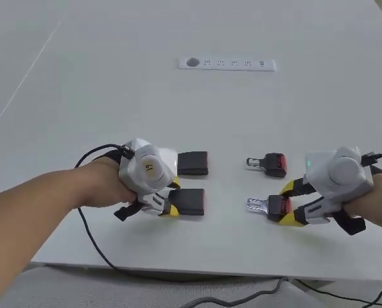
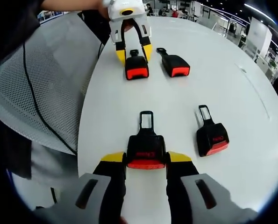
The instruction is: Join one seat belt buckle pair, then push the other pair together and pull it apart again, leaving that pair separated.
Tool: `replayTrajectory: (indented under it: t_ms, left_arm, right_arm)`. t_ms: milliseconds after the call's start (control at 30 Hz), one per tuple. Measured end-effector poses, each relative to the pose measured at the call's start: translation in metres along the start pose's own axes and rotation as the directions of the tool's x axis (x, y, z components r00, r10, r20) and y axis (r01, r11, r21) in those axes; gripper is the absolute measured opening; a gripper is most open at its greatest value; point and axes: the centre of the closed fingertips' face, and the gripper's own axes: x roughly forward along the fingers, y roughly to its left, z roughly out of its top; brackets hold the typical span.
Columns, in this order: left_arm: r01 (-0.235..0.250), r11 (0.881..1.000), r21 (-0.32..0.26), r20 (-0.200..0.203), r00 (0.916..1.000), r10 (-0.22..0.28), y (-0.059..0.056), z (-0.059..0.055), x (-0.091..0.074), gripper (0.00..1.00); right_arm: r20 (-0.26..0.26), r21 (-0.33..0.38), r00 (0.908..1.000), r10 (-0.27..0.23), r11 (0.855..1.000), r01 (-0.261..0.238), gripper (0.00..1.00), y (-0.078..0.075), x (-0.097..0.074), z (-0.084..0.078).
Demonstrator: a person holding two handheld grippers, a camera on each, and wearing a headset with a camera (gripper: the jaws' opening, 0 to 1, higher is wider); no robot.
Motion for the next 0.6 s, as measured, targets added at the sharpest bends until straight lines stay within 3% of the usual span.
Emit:
replayTrajectory:
  t_ms: [33,600]
  left_arm:
    - [-0.001,1.000,-0.014,0.020,0.9998,0.001,0.0005,0.0039,-0.0010,0.33]
    - [0.016,1.000,0.011,-0.023,0.9996,-0.016,0.0012,0.0049,0.0018,0.33]
  right_arm:
    - [-0.003,-0.002,1.0000,0.005,1.000,-0.005,0.32,-0.0012,0.0011,-0.0002]
    - [-0.065,-0.083,0.9960,0.061,0.994,-0.066,0.32,-0.0021,0.0030,-0.0037]
